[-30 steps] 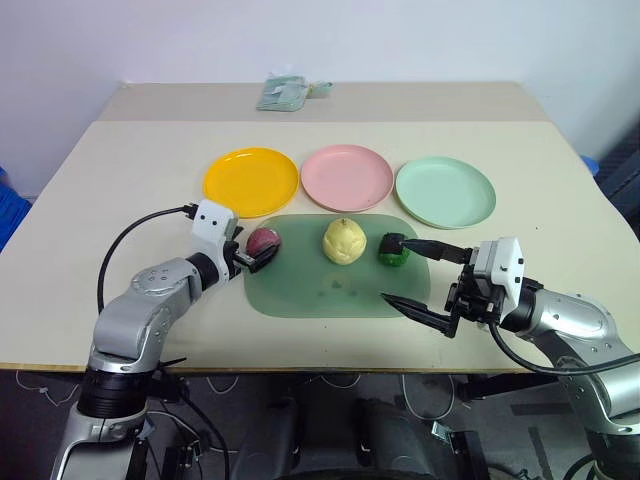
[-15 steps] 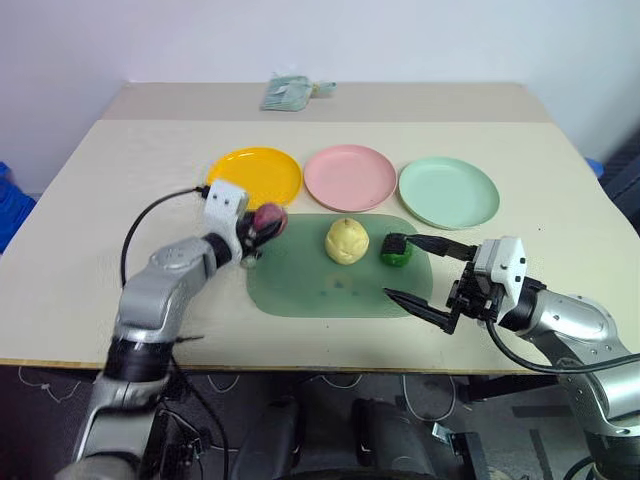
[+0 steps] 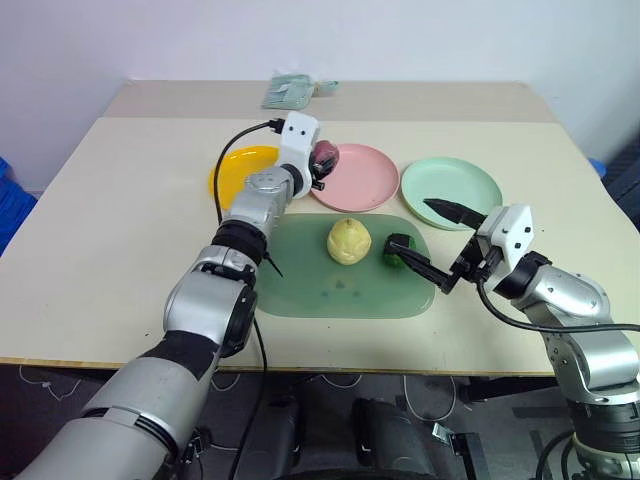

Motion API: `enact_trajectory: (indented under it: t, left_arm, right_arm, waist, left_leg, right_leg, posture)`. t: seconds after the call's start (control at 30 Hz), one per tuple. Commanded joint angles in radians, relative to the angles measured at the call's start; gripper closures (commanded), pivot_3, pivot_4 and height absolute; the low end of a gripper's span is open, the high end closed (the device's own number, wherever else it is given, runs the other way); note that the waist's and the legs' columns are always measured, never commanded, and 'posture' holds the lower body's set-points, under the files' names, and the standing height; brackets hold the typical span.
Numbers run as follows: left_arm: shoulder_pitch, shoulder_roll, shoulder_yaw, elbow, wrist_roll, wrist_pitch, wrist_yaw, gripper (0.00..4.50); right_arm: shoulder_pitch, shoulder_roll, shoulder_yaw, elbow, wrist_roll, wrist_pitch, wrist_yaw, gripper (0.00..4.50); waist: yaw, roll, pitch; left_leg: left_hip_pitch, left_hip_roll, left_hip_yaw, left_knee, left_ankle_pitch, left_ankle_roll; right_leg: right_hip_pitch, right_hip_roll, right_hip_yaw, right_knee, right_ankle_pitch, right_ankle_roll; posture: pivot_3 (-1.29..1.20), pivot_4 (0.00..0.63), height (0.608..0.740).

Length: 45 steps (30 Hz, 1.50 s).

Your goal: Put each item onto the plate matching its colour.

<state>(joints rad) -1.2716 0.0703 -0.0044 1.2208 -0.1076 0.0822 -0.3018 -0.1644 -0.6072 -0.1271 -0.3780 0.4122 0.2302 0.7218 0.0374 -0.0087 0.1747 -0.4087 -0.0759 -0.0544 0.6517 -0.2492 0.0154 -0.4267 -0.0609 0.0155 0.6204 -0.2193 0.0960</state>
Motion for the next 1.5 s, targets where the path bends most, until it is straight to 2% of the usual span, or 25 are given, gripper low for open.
enact_trajectory:
  t: [0.03, 0.2, 0.23, 0.4, 0.53, 0.63, 0.73, 0.8, 0.87, 0.97, 1.07, 1.23, 1.5]
  left_arm:
    - [-0.055, -0.015, 0.027, 0.055, 0.023, -0.047, 0.013, 2.69]
    - [-0.057, -0.030, 0.033, 0.086, 0.056, -0.058, 0.007, 0.33]
    - [-0.057, -0.032, 0.037, 0.087, 0.058, -0.063, 0.010, 0.08]
    - [-0.050, -0.024, 0.069, 0.064, 0.043, -0.090, -0.026, 0.08]
    - [-0.002, 0.013, 0.090, -0.017, 0.011, -0.087, -0.181, 0.08]
    - [0.156, 0.077, 0.060, -0.292, -0.038, 0.030, -0.378, 0.08]
    - [0.377, 0.175, 0.010, -0.743, -0.125, 0.249, -0.530, 0.08]
    - [0.482, 0.246, -0.006, -0.968, -0.177, 0.370, -0.583, 0.08]
    - [0.562, 0.319, -0.009, -1.137, -0.222, 0.456, -0.626, 0.08]
    - [0.626, 0.390, -0.019, -1.275, -0.277, 0.524, -0.681, 0.08]
    - [0.646, 0.422, -0.032, -1.325, -0.316, 0.549, -0.722, 0.08]
    - [0.627, 0.445, -0.094, -1.305, -0.287, 0.519, -0.758, 0.08]
    - [0.502, 0.341, -0.241, -1.106, -0.128, 0.424, -0.675, 0.08]
  right_arm:
    - [-0.022, 0.013, -0.005, -0.023, -0.011, -0.021, -0.022, 0.00]
    - [-0.015, 0.023, -0.004, -0.034, -0.021, -0.021, -0.035, 0.00]
    - [-0.013, 0.024, -0.005, -0.035, -0.021, -0.021, -0.036, 0.00]
    - [-0.016, 0.027, -0.003, -0.036, -0.018, -0.017, -0.038, 0.00]
    - [-0.014, 0.023, -0.004, -0.045, -0.002, -0.005, -0.029, 0.00]
    - [0.033, 0.002, -0.021, -0.087, 0.024, 0.016, -0.007, 0.00]
    - [0.110, -0.017, -0.061, -0.148, 0.060, 0.049, 0.000, 0.00]
    - [0.159, -0.029, -0.087, -0.184, 0.082, 0.069, 0.000, 0.00]
    - [0.227, -0.038, -0.129, -0.224, 0.105, 0.090, -0.003, 0.00]
    - [0.320, -0.041, -0.182, -0.263, 0.119, 0.100, -0.010, 0.00]
    - [0.383, -0.035, -0.213, -0.287, 0.120, 0.099, -0.020, 0.00]
    - [0.422, -0.022, -0.229, -0.295, 0.121, 0.086, -0.034, 0.00]
    - [0.436, -0.011, -0.215, -0.322, 0.110, 0.075, -0.063, 0.00]
  waist:
    - [0.001, 0.000, 0.000]
    - [0.000, 0.000, 0.000]
    - [0.000, 0.000, 0.000]
    - [0.000, 0.000, 0.000]
    - [-0.001, 0.000, 0.000]
    - [-0.012, 0.001, -0.001]
    - [-0.029, 0.001, -0.001]
    - [-0.032, 0.001, 0.000]
    - [-0.025, 0.001, 0.000]
    - [-0.017, 0.001, -0.001]
    - [-0.015, 0.001, -0.001]
    - [-0.023, 0.001, -0.001]
    - [-0.019, 0.001, -0.001]
  left_leg:
    - [0.000, 0.000, 0.000, 0.000, 0.000, 0.000]
    - [0.000, 0.000, 0.000, 0.001, 0.000, 0.000]
    - [0.000, 0.000, 0.000, 0.001, 0.000, 0.000]
    - [0.000, 0.000, 0.000, 0.001, 0.000, 0.000]
    - [0.000, 0.000, 0.000, 0.001, 0.000, 0.000]
    - [0.001, 0.000, 0.001, 0.000, 0.000, 0.000]
    - [0.001, 0.000, 0.000, -0.001, 0.000, 0.000]
    - [0.000, 0.000, 0.000, -0.002, 0.000, 0.000]
    - [0.000, 0.000, 0.000, 0.000, 0.000, -0.001]
    - [0.001, 0.000, -0.001, 0.001, 0.000, -0.001]
    - [0.002, 0.000, -0.001, 0.002, 0.000, -0.001]
    - [0.002, 0.000, -0.001, 0.001, 0.000, -0.001]
    - [0.001, 0.000, 0.000, 0.002, 0.000, -0.001]
  right_leg:
    - [0.000, 0.000, 0.000, 0.000, 0.000, 0.000]
    - [0.000, 0.000, 0.000, 0.001, 0.000, 0.000]
    - [0.000, 0.000, 0.000, 0.001, 0.000, 0.000]
    - [0.000, 0.000, 0.000, 0.002, 0.000, 0.000]
    - [0.000, 0.000, 0.000, 0.003, 0.000, 0.000]
    - [-0.001, 0.000, 0.001, 0.004, 0.000, 0.000]
    - [-0.002, 0.000, 0.003, 0.006, 0.000, 0.000]
    - [-0.003, -0.001, 0.005, 0.006, 0.000, -0.001]
    - [-0.003, -0.001, 0.005, 0.006, 0.000, -0.001]
    - [-0.001, -0.001, 0.004, 0.007, -0.001, -0.001]
    - [0.001, -0.002, 0.004, 0.005, -0.002, -0.004]
    - [0.000, -0.001, 0.004, 0.005, -0.002, -0.004]
    - [0.001, -0.001, 0.003, 0.005, -0.001, -0.002]
  posture:
    - [0.00, 0.150, 0.740]
    - [0.00, 0.150, 0.740]
    - [0.00, 0.150, 0.740]
    - [0.00, 0.150, 0.740]
    - [0.00, 0.150, 0.740]
    - [0.00, 0.150, 0.740]
    - [0.00, 0.150, 0.740]
    - [0.00, 0.150, 0.740]
    - [0.00, 0.150, 0.740]
    - [0.00, 0.150, 0.740]
    - [0.00, 0.150, 0.740]
    - [0.00, 0.150, 0.740]
    - [0.00, 0.150, 0.740]
